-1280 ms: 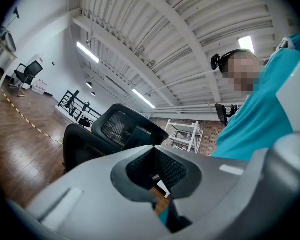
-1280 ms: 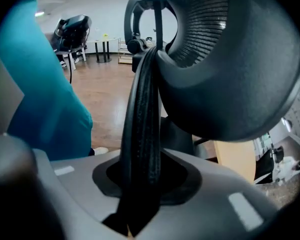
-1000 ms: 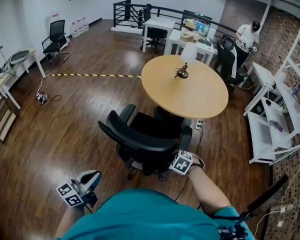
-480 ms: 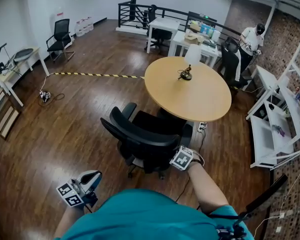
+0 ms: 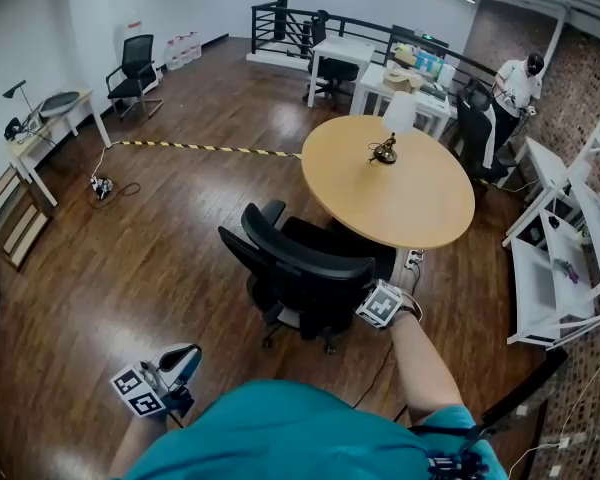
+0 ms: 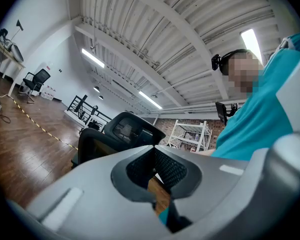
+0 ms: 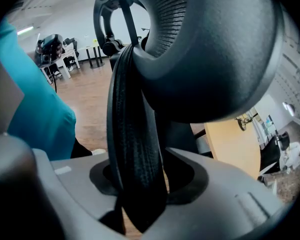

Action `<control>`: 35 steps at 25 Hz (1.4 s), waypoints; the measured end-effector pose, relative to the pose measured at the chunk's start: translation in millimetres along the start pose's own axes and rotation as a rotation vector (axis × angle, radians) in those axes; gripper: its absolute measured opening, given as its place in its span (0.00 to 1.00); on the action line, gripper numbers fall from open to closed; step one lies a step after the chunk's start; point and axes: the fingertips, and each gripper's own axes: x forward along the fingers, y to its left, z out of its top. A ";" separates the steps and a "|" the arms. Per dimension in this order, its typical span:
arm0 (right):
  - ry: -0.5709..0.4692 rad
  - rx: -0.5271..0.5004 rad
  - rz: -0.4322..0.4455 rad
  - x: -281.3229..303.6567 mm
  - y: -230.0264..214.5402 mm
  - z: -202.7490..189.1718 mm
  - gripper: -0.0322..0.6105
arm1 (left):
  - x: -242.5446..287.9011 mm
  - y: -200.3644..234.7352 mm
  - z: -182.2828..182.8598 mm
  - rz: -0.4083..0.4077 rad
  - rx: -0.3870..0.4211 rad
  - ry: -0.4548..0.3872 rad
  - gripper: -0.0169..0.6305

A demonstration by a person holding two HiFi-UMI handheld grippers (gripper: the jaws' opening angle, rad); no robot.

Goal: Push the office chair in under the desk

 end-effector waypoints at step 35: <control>-0.162 0.135 -0.085 14.9 -124.7 -23.8 0.56 | 16.1 -13.8 -3.0 0.075 0.039 0.001 0.07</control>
